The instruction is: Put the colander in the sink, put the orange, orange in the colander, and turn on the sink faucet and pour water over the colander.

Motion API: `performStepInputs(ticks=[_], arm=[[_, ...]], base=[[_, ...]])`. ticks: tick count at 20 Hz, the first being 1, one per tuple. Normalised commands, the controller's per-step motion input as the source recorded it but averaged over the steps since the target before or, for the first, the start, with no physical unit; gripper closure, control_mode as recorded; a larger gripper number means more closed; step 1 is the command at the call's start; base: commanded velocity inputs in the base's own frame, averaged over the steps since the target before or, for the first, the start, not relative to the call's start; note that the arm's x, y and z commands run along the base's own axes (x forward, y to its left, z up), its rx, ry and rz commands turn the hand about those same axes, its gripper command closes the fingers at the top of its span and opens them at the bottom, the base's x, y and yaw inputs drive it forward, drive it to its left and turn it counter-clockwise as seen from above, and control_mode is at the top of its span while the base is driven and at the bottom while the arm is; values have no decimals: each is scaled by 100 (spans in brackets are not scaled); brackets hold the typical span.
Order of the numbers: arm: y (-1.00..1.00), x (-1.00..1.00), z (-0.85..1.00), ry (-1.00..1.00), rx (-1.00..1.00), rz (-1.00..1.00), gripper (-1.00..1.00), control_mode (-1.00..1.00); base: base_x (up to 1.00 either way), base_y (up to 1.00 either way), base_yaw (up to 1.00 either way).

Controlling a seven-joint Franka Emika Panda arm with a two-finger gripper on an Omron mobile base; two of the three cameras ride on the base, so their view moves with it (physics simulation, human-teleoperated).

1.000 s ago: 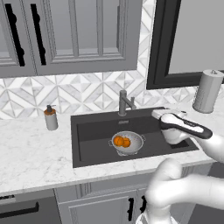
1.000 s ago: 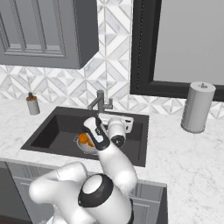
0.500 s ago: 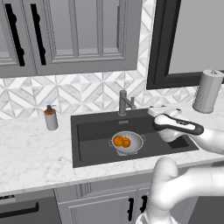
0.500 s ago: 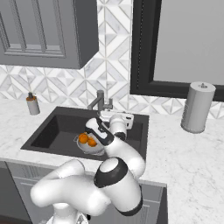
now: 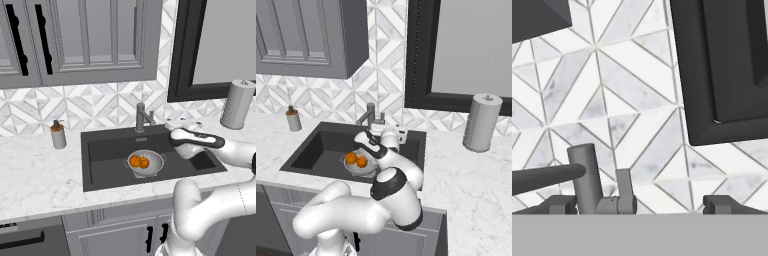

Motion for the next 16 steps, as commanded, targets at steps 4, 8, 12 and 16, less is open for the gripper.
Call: performStepInputs(ticks=[4, 8, 12, 16], arm=[[1, 11, 0, 0, 0, 0, -100, -100], [2, 18, 0, 3, 0, 0, -100, -100], [0, 29, 0, 2, 0, 0, -100, -100], [0, 26, -5, 2, 0, 0, -100, -100]], base=[[0, 0, 0], [0, 0, 0], [0, 0, 0], [0, 0, 0]])
